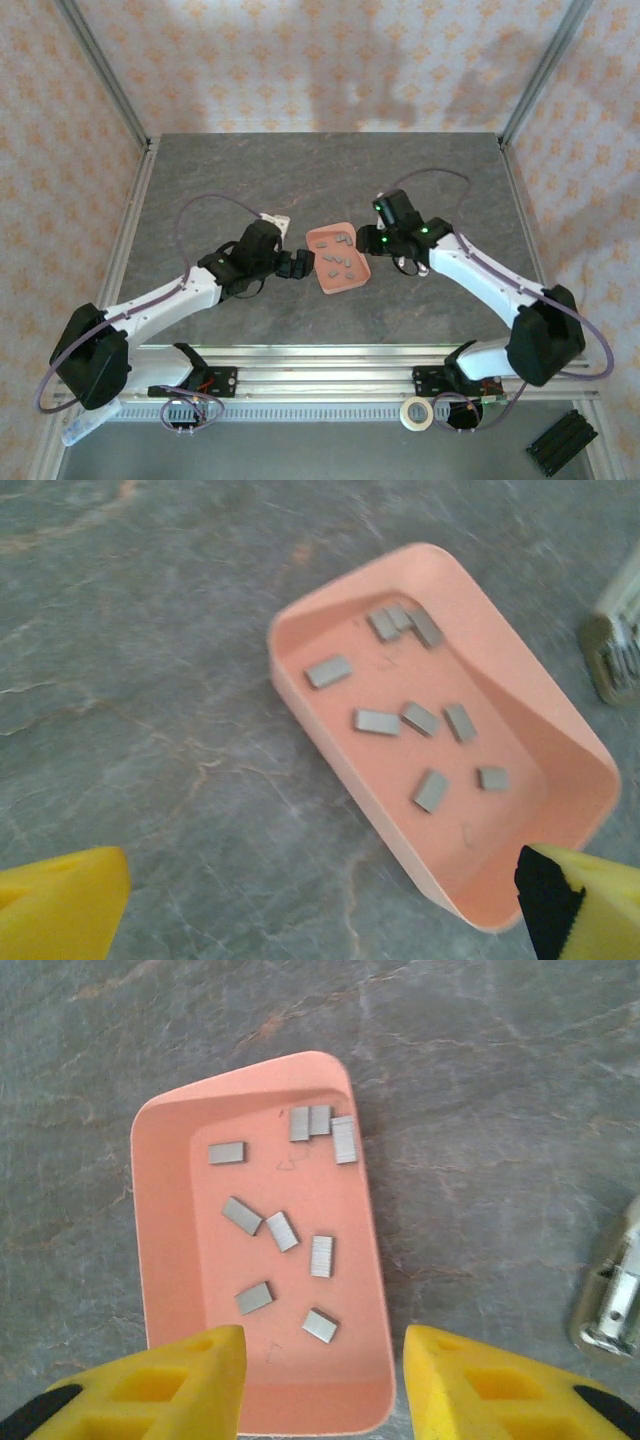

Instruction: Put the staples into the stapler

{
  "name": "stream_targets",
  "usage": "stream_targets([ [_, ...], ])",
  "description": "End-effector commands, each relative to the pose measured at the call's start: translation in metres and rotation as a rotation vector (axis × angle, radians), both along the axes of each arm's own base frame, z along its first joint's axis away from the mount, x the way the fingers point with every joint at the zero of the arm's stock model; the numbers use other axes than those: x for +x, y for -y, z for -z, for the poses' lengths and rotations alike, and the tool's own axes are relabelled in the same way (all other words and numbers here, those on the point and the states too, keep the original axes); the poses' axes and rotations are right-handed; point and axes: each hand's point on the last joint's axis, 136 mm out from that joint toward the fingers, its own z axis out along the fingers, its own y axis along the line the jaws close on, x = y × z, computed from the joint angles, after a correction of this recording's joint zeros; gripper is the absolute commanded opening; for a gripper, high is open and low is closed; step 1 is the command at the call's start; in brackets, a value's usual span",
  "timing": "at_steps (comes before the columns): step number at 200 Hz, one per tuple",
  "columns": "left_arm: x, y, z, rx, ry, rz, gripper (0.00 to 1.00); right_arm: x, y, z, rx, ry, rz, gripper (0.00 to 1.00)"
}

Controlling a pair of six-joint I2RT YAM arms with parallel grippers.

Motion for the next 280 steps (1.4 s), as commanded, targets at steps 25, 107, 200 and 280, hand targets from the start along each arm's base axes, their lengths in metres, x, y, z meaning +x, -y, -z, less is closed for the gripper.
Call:
stream_targets([
  [25,0.022,-0.026,0.009,-0.098,0.05,-0.203,1.0,0.002,-0.022,0.015,-0.155,-0.062,-0.166,0.41],
  [107,0.03,-0.045,0.02,-0.067,0.036,-0.278,1.0,0.012,-0.053,0.062,-0.304,-0.226,-0.408,0.36],
  [200,0.031,-0.053,0.023,-0.043,0.021,-0.296,1.0,0.016,-0.069,0.105,-0.417,-0.311,-0.465,0.32],
  [280,0.033,-0.053,0.025,-0.04,0.01,-0.294,1.0,0.028,-0.064,0.11,-0.47,-0.285,-0.42,0.32],
])
